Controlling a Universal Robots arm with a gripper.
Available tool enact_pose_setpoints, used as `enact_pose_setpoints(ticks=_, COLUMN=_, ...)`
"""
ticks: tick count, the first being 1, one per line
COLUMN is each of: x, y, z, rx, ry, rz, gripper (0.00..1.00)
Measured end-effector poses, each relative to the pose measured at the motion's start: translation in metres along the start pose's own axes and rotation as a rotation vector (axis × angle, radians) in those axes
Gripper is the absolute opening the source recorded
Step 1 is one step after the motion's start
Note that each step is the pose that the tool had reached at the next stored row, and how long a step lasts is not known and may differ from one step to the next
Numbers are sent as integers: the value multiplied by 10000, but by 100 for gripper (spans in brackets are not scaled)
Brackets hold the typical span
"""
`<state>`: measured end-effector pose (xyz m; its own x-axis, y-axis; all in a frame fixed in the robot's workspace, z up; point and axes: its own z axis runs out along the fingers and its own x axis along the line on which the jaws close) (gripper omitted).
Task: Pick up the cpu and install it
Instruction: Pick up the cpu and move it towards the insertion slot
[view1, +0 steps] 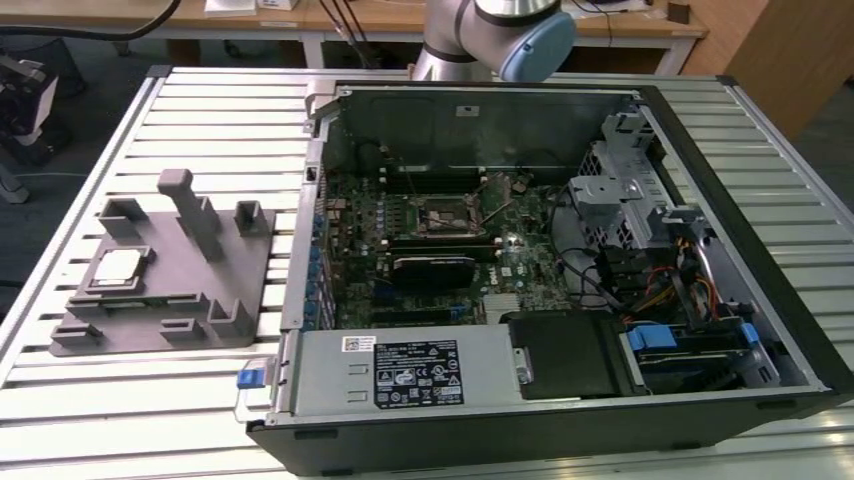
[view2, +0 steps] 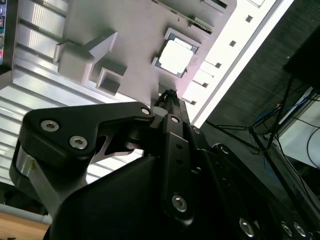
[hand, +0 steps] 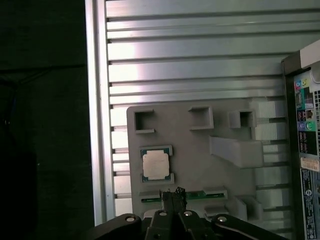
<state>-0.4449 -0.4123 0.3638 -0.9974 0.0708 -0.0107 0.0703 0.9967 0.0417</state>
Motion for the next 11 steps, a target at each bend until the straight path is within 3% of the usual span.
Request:
enact_pose_setpoints(ticks=4, x=33, y=-59, z=16, rx=1, ry=1, rz=-12, gripper=11)
enact_pose_setpoints(ticks=6, x=37, y=-97, z=31, rx=1, ry=12, rz=-41, gripper=23)
enact_pose_setpoints(ticks=7, x=36, y=-109, z=43, rx=1, ry=34, rz=-66, gripper=23)
enact_pose_setpoints(ticks=11, x=36, y=-132, z=100, rx=12, ry=227, rz=-330, gripper=41)
